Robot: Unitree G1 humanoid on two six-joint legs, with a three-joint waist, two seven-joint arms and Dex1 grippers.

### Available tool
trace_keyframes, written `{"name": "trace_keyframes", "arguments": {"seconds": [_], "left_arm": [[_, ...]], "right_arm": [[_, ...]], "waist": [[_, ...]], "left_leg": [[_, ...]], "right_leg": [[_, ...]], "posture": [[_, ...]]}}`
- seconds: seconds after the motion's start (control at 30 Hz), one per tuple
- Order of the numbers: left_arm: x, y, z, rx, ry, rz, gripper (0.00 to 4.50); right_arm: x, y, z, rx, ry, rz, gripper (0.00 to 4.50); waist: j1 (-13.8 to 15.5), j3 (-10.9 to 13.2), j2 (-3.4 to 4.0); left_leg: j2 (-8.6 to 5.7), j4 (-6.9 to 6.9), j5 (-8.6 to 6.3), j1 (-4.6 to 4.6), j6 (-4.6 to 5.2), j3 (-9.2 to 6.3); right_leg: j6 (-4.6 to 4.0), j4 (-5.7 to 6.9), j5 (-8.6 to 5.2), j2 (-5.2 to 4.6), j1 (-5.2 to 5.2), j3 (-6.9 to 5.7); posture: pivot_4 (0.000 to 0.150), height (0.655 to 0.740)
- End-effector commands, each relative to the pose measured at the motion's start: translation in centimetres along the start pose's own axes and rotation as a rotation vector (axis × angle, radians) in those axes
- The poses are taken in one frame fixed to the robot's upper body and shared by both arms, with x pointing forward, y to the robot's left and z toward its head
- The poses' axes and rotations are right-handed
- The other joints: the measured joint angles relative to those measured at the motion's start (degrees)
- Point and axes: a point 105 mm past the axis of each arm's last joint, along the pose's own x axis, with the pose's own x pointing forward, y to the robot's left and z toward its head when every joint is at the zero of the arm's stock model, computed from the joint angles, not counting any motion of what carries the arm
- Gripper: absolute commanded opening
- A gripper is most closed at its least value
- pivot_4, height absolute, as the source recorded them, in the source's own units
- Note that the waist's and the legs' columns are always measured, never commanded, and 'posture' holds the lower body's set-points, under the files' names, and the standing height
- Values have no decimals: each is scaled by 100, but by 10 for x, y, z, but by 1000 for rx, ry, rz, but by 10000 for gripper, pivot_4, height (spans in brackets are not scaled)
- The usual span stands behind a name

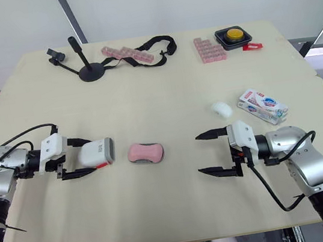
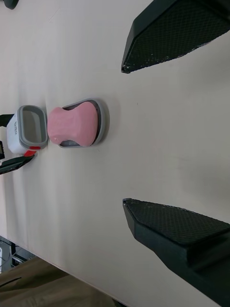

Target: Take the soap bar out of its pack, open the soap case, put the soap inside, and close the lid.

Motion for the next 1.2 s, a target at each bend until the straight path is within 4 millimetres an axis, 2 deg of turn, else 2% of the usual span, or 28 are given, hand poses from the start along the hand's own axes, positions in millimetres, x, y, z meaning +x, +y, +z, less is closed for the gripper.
{"name": "trace_keyframes", "arguments": {"seconds": [0.03,0.1,0.4,0.6,0.77,0.93,1.2], "left_arm": [[1,1,-1,17,18,-7,39803],[1,2,-1,20,20,-6,34438],[3,6,3,34,-1,19,34326],[0,-8,8,99,-6,-45,34326],[-3,-21,15,94,-32,-91,34326],[-5,-33,19,95,-46,-121,34326],[-3,-36,19,86,-46,-122,34326]], "right_arm": [[-1,0,6,-26,2,5,45000],[-2,0,5,-24,5,3,45000],[-2,1,5,-23,6,8,45000],[11,-1,17,-30,32,66,45000],[39,-6,26,-58,98,76,45000],[76,-13,38,-52,110,47,45000],[122,-18,39,-48,155,31,45000]], "waist": [[-1,0,0],[2,0,0],[-1,0,0],[-20,0,0],[-21,0,0],[-20,0,0],[-34,0,0]], "left_leg": [[0,0,0,0,0,0],[0,0,0,0,0,0],[0,0,0,0,0,0],[0,-1,0,1,0,0],[4,-2,0,2,-1,0],[2,-2,2,22,-3,0],[-1,-5,5,26,-9,1]], "right_leg": [[0,0,0,0,0,0],[0,0,0,0,0,0],[0,0,0,0,0,1],[0,-1,0,1,0,1],[0,0,0,8,-3,0],[0,5,0,14,-11,-1],[0,9,0,20,-20,-2]], "posture": [[1500,7400],[1500,7400],[1500,7400],[1500,7400],[1500,7400],[1500,7400],[1500,7400]]}}
